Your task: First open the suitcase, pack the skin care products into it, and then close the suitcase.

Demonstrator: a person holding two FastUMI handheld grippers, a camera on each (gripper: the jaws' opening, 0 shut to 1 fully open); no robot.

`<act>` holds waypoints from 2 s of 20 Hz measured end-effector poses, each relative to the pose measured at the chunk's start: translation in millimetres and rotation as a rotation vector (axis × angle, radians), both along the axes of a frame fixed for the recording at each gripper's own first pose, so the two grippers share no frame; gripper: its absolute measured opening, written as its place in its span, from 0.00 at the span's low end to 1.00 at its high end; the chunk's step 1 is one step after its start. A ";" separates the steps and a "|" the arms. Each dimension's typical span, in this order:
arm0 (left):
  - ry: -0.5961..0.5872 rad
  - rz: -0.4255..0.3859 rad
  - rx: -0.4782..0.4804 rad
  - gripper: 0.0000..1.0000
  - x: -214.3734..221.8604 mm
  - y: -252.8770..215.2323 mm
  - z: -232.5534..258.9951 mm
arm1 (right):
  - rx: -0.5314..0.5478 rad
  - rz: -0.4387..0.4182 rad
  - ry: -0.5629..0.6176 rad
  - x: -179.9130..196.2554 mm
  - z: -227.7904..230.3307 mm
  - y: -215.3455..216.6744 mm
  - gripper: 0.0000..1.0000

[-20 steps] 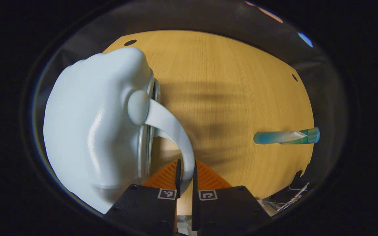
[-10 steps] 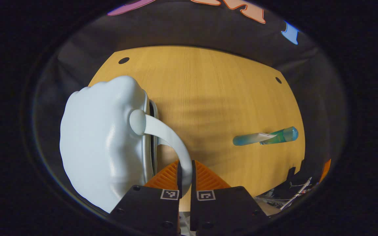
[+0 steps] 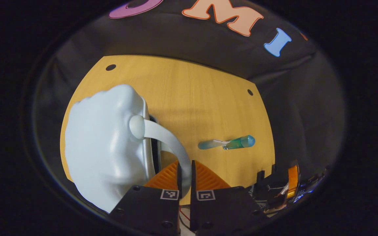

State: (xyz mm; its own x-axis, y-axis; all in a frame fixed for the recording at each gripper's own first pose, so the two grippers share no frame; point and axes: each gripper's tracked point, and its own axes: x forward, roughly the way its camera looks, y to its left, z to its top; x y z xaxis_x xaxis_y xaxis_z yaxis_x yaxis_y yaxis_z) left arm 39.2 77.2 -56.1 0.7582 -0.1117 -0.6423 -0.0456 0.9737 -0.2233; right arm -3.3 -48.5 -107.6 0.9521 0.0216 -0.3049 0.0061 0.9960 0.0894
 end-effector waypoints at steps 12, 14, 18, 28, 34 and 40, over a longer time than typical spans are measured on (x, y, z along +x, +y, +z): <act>-0.215 0.125 -0.045 0.05 -57.5 86.3 102.7 | -0.022 0.046 0.001 2.1 3.0 21.3 0.98; -0.237 0.155 -0.020 0.05 -68.7 107.3 113.4 | -0.025 0.051 -0.004 3.5 5.0 24.6 0.98; -0.272 0.228 -0.008 0.05 -90.1 146.2 126.7 | -0.020 0.060 -0.007 4.7 6.1 35.1 0.98; -0.275 0.438 0.174 0.05 -141.7 274.9 118.1 | -0.033 0.078 -0.012 8.6 2.7 70.6 0.98; -0.254 0.569 0.230 0.05 -159.7 339.0 88.6 | -0.045 0.075 -0.003 8.7 -0.1 85.4 0.98; -0.214 0.673 0.193 0.05 -157.2 394.4 25.8 | -0.053 0.082 0.020 7.6 -6.4 98.0 0.98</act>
